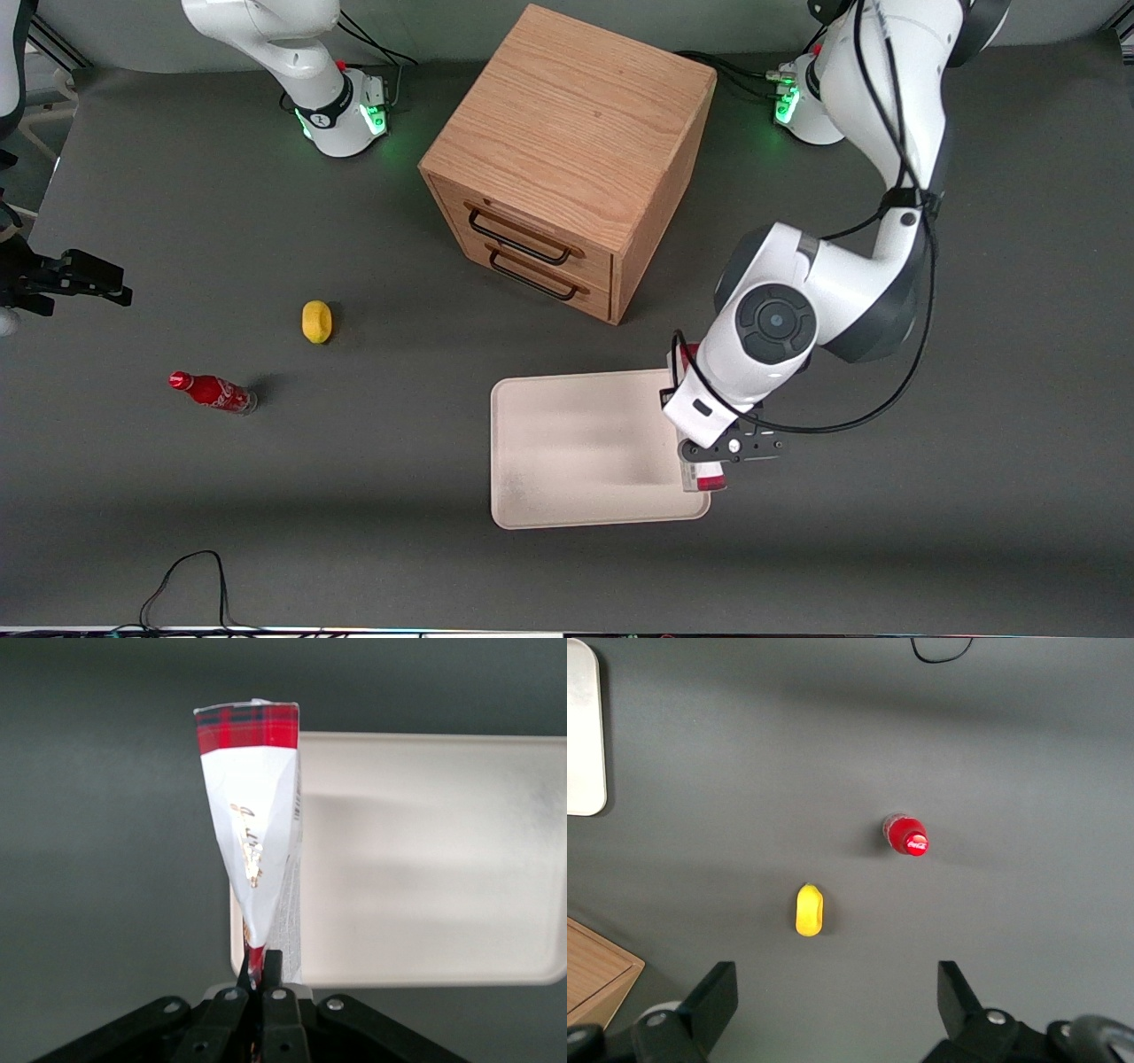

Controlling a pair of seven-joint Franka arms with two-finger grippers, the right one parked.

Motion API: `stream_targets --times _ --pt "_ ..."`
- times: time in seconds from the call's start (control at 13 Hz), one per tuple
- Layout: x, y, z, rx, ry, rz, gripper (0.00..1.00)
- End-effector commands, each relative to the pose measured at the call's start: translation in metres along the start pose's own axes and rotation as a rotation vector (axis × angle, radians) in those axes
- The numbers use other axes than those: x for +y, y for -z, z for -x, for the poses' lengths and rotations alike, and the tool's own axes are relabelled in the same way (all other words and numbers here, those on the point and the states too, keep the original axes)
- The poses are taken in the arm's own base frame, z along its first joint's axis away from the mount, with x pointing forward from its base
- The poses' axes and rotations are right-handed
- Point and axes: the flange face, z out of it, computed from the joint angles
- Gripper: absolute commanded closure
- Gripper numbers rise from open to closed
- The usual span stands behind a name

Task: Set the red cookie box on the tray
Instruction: 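Carry the held cookie box with the left gripper over the white tray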

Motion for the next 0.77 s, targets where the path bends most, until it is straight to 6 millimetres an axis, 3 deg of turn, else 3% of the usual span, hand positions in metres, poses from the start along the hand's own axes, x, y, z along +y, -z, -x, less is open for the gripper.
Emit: stream_targets --times 0.0,0.15,0.69 --pt "0.008 -0.044 0.016 0.055 0.02 -0.028 1.0" --pt "0.008 -0.074 0.021 0.046 0.006 -0.049 1.0" --pt "0.004 -0.109 0.025 0.037 0.046 -0.072 1.0"
